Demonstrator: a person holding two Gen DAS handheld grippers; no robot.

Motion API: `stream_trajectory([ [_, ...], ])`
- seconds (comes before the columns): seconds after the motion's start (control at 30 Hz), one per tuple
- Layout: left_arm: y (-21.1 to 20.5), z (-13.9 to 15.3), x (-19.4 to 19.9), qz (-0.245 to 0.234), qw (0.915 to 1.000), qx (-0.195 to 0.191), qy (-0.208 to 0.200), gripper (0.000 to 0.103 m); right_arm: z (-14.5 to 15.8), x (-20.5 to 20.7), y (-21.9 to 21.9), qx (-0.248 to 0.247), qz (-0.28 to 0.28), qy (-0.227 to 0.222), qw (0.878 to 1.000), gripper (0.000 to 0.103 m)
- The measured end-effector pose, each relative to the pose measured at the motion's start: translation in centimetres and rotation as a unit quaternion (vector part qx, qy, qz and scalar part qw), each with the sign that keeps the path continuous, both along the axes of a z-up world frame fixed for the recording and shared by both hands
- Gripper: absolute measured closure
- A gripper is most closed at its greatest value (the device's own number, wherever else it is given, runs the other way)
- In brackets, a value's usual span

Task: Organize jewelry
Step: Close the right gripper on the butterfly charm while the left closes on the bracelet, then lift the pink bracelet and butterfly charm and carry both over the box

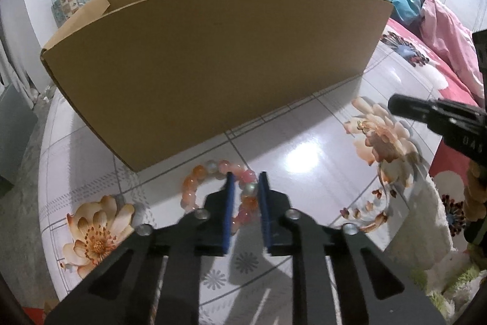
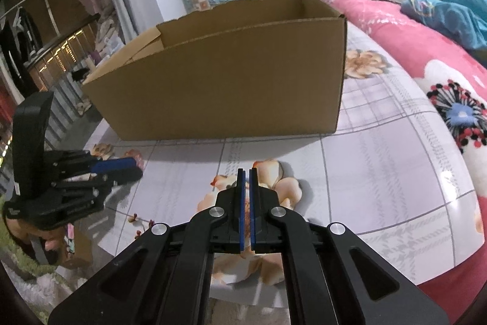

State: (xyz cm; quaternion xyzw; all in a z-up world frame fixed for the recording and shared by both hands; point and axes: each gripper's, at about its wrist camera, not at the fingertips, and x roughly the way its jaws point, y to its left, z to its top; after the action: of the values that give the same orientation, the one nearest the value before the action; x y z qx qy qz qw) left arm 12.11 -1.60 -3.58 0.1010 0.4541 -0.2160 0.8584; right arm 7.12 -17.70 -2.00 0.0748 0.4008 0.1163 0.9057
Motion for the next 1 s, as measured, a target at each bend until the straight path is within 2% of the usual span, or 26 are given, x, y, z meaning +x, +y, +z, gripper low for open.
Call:
stream_trajectory([
  [0.13, 0.3, 0.0, 0.1, 0.003, 0.9999, -0.010, 0.002, 0.094, -0.4, 0.6, 0.8, -0.011, 0.011, 0.008, 1.000, 0.102],
  [0.4, 0.2, 0.0, 0.0, 0.006, 0.9998, -0.017, -0.001, 0.094, -1.7, 1.4, 2.9, -0.068, 0.031, 0.027, 0.997, 0.103],
  [0.77, 0.4, -0.1, -0.1, 0.007, 0.9998, -0.021, 0.000, 0.094, -1.3, 0.5, 4.2, -0.067, 0.064, 0.032, 0.995, 0.103],
  [0.87, 0.4, -0.1, -0.1, 0.007, 0.9998, -0.020, 0.000, 0.094, -1.1, 0.4, 4.0, -0.074, 0.070, 0.025, 0.994, 0.099],
  [0.93, 0.4, 0.0, -0.2, 0.006, 0.9998, -0.019, -0.001, 0.094, -1.1, 0.5, 3.8, -0.084, 0.077, 0.019, 0.993, 0.086],
  [1.0, 0.4, 0.1, -0.2, 0.005, 0.9998, -0.018, -0.001, 0.094, -1.0, 0.8, 4.0, -0.097, 0.090, 0.012, 0.991, 0.084],
])
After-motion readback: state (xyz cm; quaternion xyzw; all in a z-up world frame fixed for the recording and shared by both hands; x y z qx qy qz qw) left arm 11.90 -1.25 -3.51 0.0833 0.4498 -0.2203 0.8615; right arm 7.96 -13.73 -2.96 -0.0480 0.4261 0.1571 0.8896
